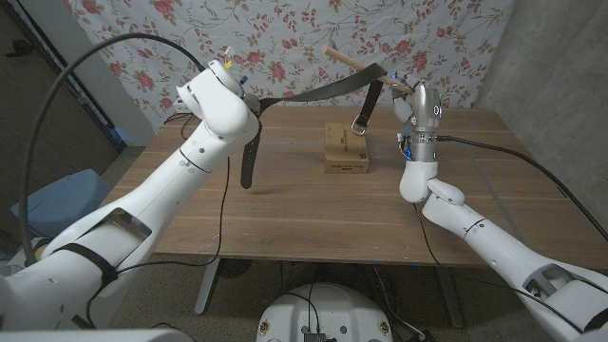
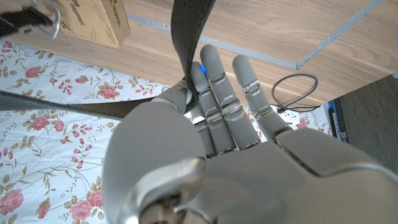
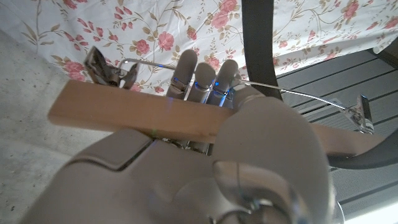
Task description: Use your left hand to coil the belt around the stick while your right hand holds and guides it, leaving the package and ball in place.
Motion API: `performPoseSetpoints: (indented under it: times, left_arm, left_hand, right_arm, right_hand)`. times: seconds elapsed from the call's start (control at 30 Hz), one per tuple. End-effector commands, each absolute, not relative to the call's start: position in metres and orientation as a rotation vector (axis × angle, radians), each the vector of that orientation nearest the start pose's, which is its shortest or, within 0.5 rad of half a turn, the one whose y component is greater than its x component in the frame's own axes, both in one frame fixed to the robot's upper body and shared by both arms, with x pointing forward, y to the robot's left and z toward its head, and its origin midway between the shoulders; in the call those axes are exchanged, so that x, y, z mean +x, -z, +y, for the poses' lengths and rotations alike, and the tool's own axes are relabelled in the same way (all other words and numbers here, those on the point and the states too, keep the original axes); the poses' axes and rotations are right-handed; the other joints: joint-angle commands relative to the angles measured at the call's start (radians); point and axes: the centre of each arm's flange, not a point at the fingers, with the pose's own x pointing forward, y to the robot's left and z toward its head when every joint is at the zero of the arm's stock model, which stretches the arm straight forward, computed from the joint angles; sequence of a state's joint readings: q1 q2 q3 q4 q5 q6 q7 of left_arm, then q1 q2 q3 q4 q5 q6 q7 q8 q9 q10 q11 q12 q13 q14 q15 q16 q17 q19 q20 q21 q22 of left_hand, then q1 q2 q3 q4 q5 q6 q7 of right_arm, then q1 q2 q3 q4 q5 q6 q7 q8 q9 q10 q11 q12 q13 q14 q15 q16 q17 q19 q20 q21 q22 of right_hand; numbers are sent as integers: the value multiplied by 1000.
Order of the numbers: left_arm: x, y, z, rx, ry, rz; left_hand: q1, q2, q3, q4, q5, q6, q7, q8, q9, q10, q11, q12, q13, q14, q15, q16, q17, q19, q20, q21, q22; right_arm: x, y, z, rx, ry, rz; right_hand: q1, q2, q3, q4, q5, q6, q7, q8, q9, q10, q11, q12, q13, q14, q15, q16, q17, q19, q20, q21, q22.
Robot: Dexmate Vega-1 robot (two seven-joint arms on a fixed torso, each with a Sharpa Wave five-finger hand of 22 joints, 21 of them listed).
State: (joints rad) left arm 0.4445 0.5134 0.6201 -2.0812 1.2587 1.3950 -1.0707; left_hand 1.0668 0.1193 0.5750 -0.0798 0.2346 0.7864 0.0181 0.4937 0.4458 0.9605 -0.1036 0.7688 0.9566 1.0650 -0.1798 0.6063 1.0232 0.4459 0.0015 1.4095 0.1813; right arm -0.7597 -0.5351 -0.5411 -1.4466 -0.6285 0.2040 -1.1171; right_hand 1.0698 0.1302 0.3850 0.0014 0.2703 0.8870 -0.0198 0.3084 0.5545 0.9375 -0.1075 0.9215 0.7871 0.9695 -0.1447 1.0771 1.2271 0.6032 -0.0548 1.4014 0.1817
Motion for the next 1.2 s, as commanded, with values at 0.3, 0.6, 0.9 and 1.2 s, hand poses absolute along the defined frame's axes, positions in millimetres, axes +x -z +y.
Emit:
performPoseSetpoints:
  times: [0.3, 0.6, 0.9, 1.2]
  left_arm:
    - [502, -233, 227, 897, -410, -157]
    - [511, -258, 212, 906, -393, -204]
    - [503, -290, 195, 908, -383, -282]
    - [502, -307, 178, 856, -319, -367]
  left_hand:
    - [61, 52, 9, -7, -8, 93, 72, -4, 173, 21, -3, -4, 1, 18, -15, 1, -4, 12, -7, 9, 2]
    - [63, 51, 10, -13, -13, 103, 75, -14, 163, 31, 2, -12, -9, 23, -15, 1, -5, 18, -9, 11, 2]
    - [63, 50, 8, -20, -21, 116, 71, -25, 150, 42, 7, -21, -19, 31, -17, 3, -9, 30, -13, 16, 2]
    - [71, 45, 3, -38, -32, 132, 81, -39, 137, 55, 8, -35, -37, 53, -21, 2, -30, 55, -26, 27, 2]
  right_arm:
    - [536, -39, -202, -785, 566, -1535]
    - [530, -35, -190, -816, 535, -1587]
    - [538, -31, -184, -845, 496, -1576]
    - [544, -29, -172, -875, 442, -1582]
  right_hand:
    - [1, 8, 6, 7, 9, 73, -9, 1, 3, -1, -1, -1, 1, -8, -74, 8, 1, -4, -143, -4, 0]
    - [1, 8, 7, 7, 10, 75, -10, 0, 5, 0, 0, 0, 2, -8, -74, 8, 1, -5, -143, -6, 0]
    - [1, 7, 7, 8, 11, 76, -9, -2, 5, -1, -1, -1, 3, -8, -74, 8, 1, -5, -143, -7, 0]
    - [1, 7, 7, 9, 12, 76, -10, -4, 6, 1, 1, -1, 4, -8, -74, 9, 1, -5, -143, -8, 1]
